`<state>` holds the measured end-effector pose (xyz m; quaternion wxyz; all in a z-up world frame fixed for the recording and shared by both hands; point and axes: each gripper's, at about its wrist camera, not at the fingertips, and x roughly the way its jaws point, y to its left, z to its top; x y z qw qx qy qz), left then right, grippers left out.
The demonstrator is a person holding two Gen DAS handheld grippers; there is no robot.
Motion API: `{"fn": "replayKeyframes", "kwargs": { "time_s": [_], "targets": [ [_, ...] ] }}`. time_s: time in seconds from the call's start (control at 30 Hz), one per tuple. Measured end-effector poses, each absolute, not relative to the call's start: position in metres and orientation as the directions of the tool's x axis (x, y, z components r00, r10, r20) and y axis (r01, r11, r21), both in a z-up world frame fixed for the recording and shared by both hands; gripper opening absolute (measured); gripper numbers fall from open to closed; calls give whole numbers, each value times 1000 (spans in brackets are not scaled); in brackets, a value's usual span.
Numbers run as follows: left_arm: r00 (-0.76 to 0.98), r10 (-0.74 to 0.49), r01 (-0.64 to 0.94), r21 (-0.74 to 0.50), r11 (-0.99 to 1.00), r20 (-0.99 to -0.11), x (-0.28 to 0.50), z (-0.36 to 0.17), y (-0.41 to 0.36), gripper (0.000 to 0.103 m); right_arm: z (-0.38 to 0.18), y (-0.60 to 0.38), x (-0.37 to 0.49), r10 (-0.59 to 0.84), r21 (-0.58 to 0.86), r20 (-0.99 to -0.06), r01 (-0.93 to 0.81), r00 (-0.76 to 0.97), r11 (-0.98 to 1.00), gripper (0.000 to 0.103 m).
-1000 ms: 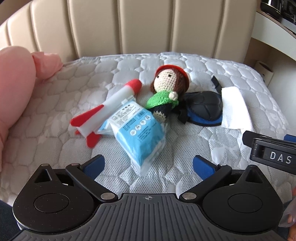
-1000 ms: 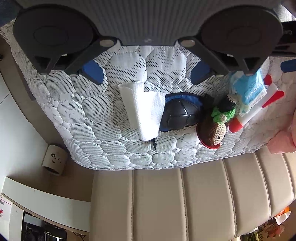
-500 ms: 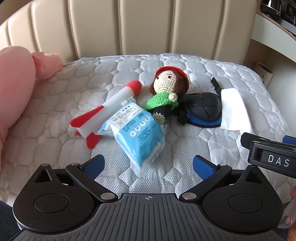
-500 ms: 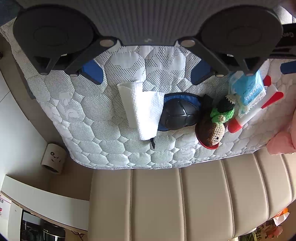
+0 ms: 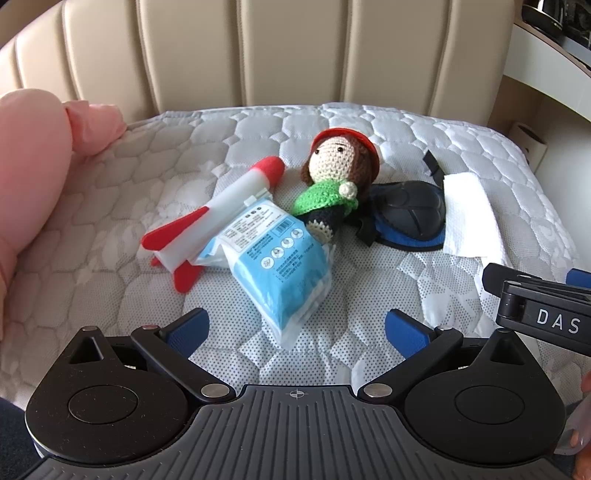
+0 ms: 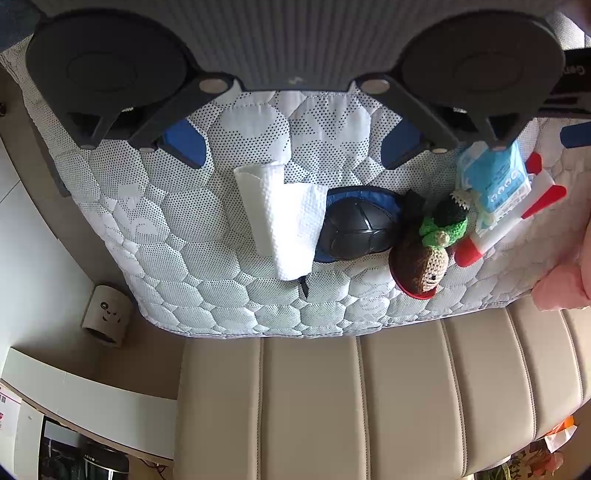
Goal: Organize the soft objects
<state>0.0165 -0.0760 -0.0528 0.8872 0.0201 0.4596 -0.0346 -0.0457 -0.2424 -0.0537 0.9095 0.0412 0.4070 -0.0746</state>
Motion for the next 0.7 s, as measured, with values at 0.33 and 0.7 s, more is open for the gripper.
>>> {"fn": "replayKeyframes", "kwargs": {
  "time_s": [0.33,0.7],
  "targets": [
    [570,-38,77,8,997,-821,17,-54,-76,103,-54,-242,-46,-103,12,-747,168,657,986,102],
    [563,-31,73,13,997,-826,18,-55,-75,103,-54,-242,-46,-102,8,-747,162,657,987,102]
  ]
}}
